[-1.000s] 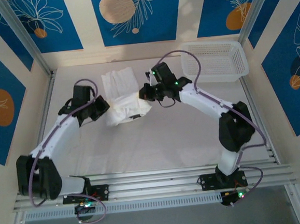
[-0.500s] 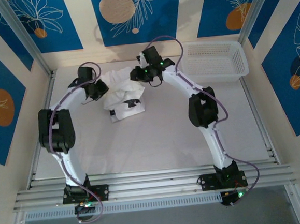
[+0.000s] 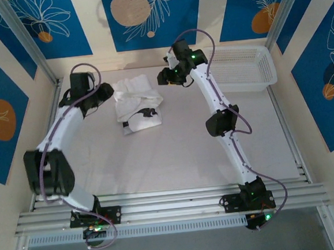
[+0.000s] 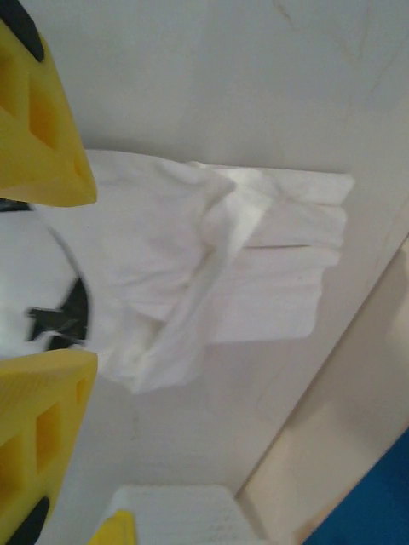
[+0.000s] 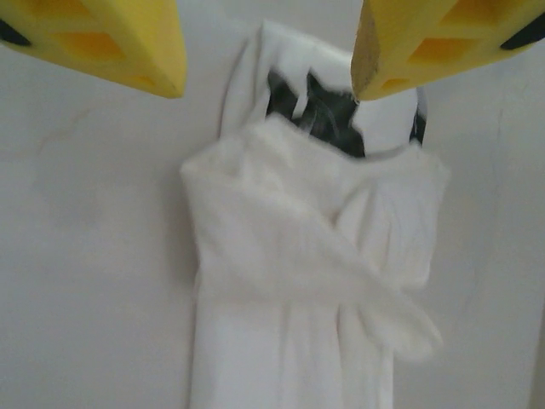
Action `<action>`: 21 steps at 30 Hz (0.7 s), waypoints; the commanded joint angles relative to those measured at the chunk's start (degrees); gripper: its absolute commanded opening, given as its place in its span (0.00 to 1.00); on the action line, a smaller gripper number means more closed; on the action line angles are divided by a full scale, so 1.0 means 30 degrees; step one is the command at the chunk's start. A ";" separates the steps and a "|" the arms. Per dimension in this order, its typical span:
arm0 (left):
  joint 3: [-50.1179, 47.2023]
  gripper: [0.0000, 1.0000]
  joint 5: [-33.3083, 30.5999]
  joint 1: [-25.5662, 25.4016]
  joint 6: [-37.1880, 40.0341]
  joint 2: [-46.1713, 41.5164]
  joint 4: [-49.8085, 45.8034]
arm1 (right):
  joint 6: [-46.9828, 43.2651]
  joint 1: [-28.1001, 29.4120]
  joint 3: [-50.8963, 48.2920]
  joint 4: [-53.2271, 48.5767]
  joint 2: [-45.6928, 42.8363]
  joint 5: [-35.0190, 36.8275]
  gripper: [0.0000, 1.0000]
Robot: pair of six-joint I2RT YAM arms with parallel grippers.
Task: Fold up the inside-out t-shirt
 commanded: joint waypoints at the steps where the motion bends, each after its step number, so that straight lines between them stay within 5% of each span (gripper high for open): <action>1: -0.3137 0.48 0.0442 -0.0855 0.1060 -0.0591 -0.0464 | -0.2752 0.1592 -0.3582 -0.2840 -0.1307 -0.2092 0.55; 5: -0.5222 0.48 0.0627 -0.1582 0.1297 -0.0668 -0.0327 | -0.4165 0.2332 -0.8428 -0.2114 -0.2823 -0.0418 0.57; 10: -0.6538 0.53 0.1124 -0.1851 0.0644 0.0965 0.2132 | -0.1415 0.2294 -1.3687 0.4794 -0.4595 -0.1643 0.60; 17: -0.6558 0.52 0.2645 -0.1908 -0.0524 0.3314 0.4692 | 0.0669 0.2491 -1.4358 0.6612 -0.3643 0.0372 0.62; 21: -0.6427 0.22 0.3197 -0.2062 -0.0576 0.3849 0.4788 | 0.1139 0.2520 -1.6051 0.7650 -0.4360 -0.0162 0.21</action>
